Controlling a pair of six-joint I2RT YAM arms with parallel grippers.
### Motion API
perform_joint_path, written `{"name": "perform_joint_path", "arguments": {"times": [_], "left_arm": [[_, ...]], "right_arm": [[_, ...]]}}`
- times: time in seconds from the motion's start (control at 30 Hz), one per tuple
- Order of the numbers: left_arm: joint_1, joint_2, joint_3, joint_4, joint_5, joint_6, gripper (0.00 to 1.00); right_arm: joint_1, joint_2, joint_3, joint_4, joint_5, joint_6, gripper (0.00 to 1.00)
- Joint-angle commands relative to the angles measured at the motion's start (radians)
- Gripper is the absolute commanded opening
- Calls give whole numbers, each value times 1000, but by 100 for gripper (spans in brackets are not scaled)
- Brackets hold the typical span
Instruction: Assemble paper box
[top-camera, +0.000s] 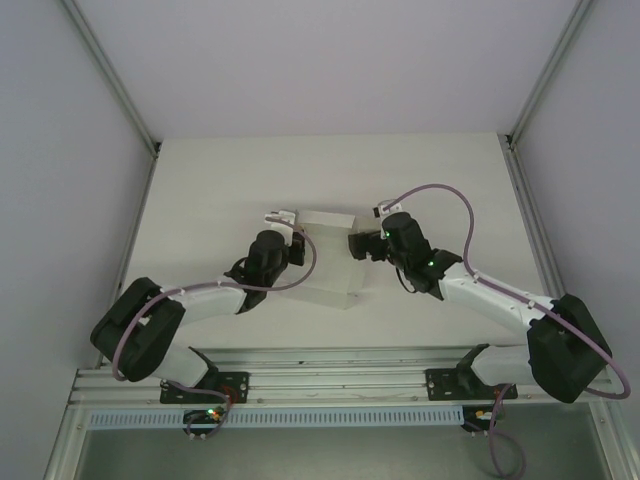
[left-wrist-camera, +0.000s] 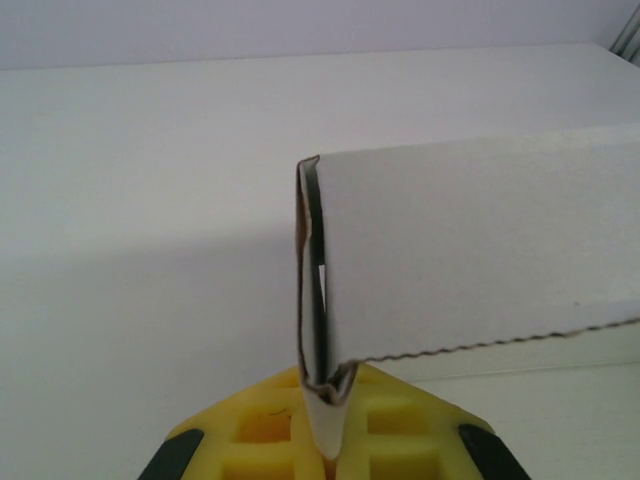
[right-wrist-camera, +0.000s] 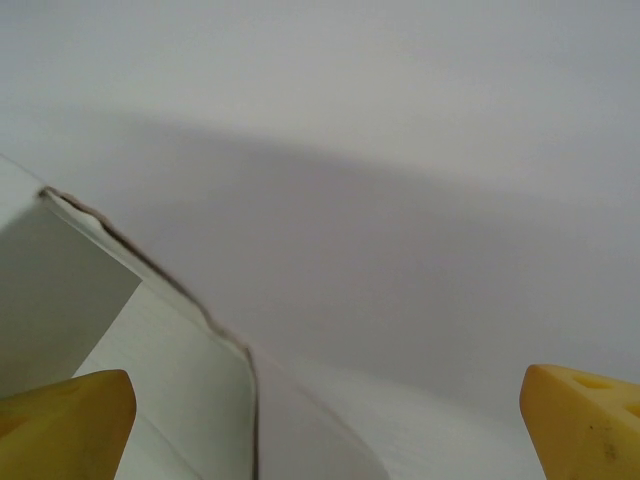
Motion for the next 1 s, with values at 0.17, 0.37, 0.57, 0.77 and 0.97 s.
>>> {"name": "perform_joint_path", "arguments": {"times": [0.17, 0.37, 0.57, 0.77, 0.97], "left_arm": [[-12, -34, 0, -1, -11, -52, 0], [-8, -59, 29, -78, -74, -54, 0], [-3, -87, 41, -90, -64, -56, 0], [-3, -99, 66, -130, -65, -28, 0], [-4, -109, 59, -144, -92, 7, 0]], "right_arm": [[-2, -77, -79, 148, 22, 54, 100], [-2, -211, -134, -11, 76, 86, 100], [-1, -239, -164, -133, 132, 125, 100], [-2, -173, -145, -160, 181, 160, 100], [-6, -134, -124, -215, 219, 149, 100]]}}
